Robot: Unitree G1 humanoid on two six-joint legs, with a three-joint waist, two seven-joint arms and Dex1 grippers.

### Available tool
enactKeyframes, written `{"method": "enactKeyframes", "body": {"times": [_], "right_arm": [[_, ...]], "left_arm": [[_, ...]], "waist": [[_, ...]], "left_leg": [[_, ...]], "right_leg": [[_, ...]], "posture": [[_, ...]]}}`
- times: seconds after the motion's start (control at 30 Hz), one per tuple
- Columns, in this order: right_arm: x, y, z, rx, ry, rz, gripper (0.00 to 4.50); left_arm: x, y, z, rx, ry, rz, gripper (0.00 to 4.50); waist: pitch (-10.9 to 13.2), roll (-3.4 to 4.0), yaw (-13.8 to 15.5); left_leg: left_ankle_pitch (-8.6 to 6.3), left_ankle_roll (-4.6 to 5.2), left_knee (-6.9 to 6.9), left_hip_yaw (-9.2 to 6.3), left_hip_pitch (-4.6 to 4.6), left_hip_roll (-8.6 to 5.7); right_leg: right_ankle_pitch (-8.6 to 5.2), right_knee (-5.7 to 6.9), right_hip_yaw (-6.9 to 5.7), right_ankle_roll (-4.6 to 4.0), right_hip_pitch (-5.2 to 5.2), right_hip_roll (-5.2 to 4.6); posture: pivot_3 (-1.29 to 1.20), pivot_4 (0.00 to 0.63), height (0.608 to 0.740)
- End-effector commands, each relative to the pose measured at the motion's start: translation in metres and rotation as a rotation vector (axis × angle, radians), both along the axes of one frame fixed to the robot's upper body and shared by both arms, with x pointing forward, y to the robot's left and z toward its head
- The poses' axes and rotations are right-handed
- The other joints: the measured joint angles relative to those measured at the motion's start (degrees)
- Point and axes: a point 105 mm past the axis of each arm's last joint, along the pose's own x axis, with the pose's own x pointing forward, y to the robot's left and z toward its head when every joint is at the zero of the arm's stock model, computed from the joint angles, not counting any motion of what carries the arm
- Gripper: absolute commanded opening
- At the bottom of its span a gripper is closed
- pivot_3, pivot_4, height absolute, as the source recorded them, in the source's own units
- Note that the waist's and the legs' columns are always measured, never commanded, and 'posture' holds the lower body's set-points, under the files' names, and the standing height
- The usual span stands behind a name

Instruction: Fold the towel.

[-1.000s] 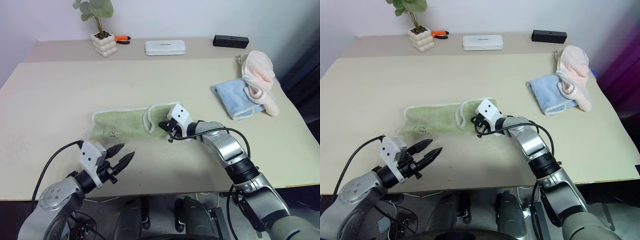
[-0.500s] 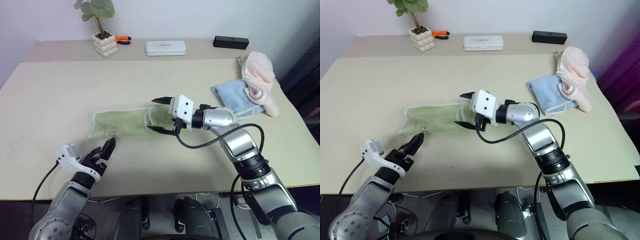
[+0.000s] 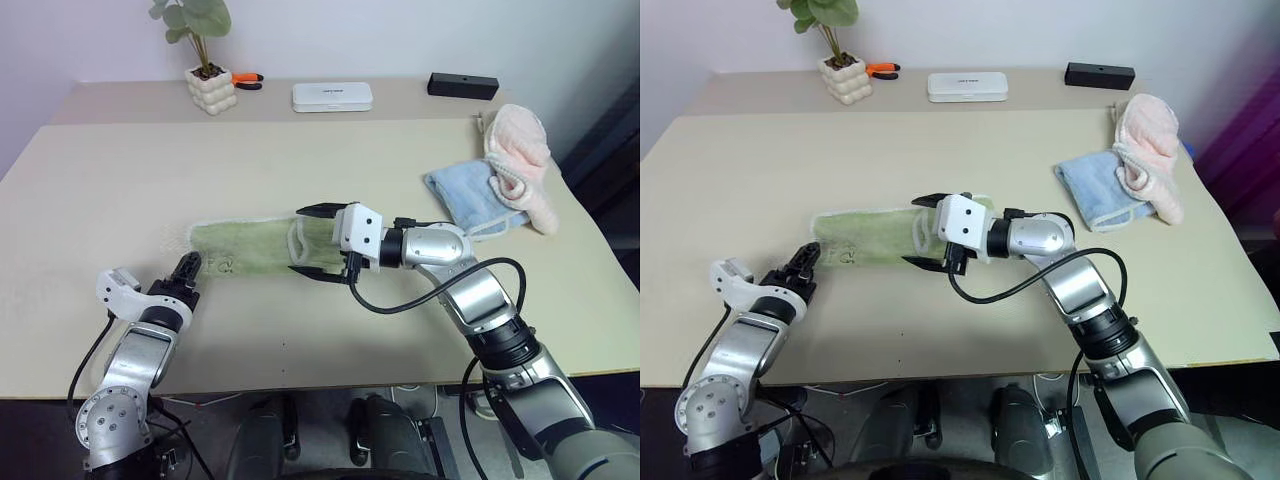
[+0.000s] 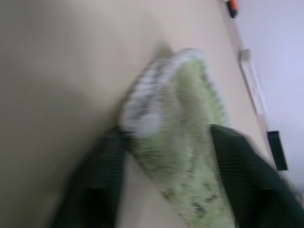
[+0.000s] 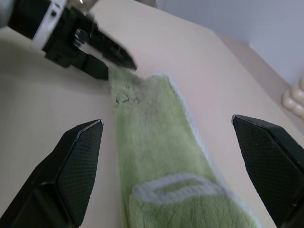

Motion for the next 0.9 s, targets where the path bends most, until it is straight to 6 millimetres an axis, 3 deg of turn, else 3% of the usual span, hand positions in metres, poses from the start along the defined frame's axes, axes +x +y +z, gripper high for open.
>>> {"method": "enactKeyframes", "body": {"times": [0.03,0.07,0.2,0.33,0.47,0.53,0.67,0.77,0.9], "right_arm": [[-0.007,0.002,0.009,0.018,-0.045,0.013,4.46],[-0.008,0.002,0.008,0.018,-0.043,0.013,4.46],[-0.010,0.000,0.008,0.017,-0.036,0.005,4.46],[-0.009,-0.004,0.007,0.008,-0.034,-0.010,4.46],[-0.005,-0.006,0.007,0.003,-0.029,-0.018,4.46],[-0.003,-0.006,0.005,-0.004,-0.029,-0.020,4.46],[-0.001,-0.006,0.003,-0.009,-0.029,-0.024,4.46],[0.001,-0.007,0.001,-0.014,-0.026,-0.032,4.46],[0.003,-0.009,0.000,-0.020,-0.032,-0.046,4.46]], "left_arm": [[0.000,0.005,0.008,0.012,-0.029,0.011,0.58],[0.001,0.006,0.010,0.016,-0.038,0.016,0.05],[-0.004,0.032,0.036,0.068,-0.160,0.104,0.02],[-0.020,0.066,0.069,0.289,-0.249,0.144,0.02],[-0.026,0.070,0.094,0.455,-0.320,0.073,0.02],[-0.023,0.056,0.106,0.573,-0.360,-0.035,0.02],[-0.020,0.010,0.119,0.727,-0.462,-0.312,0.02],[-0.020,-0.048,0.107,0.878,-0.502,-0.674,0.02],[-0.020,-0.080,0.083,0.970,-0.490,-0.916,0.02]], "waist": [[0.00,-0.02,0.07],[-0.01,-0.03,0.08],[-0.01,-0.04,-0.09],[0.00,-0.05,-0.41],[-0.01,-0.07,0.10],[-0.01,-0.09,0.28],[-0.01,-0.10,0.09],[0.00,-0.08,0.07],[0.00,-0.07,-0.21]], "left_leg": [[0.00,0.00,0.00,0.00,-0.01,-0.01],[0.00,0.00,0.00,0.00,-0.02,-0.01],[0.00,0.00,0.00,-0.01,-0.02,0.00],[0.02,-0.05,-0.04,0.01,-0.02,0.03],[0.00,-0.06,-0.05,0.01,-0.04,0.01],[-0.02,-0.05,-0.05,0.01,-0.06,0.00],[-0.08,-0.15,-0.09,0.02,-0.09,-0.01],[-0.08,-0.18,-0.15,0.06,-0.09,0.00],[-0.06,-0.24,-0.21,0.15,-0.09,-0.02]], "right_leg": [[0.00,-0.02,0.00,0.00,0.00,0.00],[0.00,-0.03,0.00,0.00,0.00,0.00],[0.00,-0.03,-0.01,0.00,0.00,0.00],[-0.01,-0.01,-0.01,-0.01,-0.07,0.04],[-0.01,-0.06,0.00,-0.02,-0.09,0.00],[-0.01,-0.12,-0.03,-0.02,-0.07,0.00],[-0.01,-0.19,-0.04,-0.03,-0.08,-0.01],[-0.01,-0.18,-0.02,-0.03,-0.13,0.00],[-0.01,-0.16,0.05,-0.02,-0.21,0.02]], "posture": [[0.00,0.150,0.731],[0.00,0.150,0.731],[0.00,0.150,0.731],[0.00,0.150,0.731],[0.00,0.150,0.731],[0.00,0.150,0.731],[0.00,0.150,0.731],[0.00,0.150,0.731],[0.00,0.150,0.731]]}}
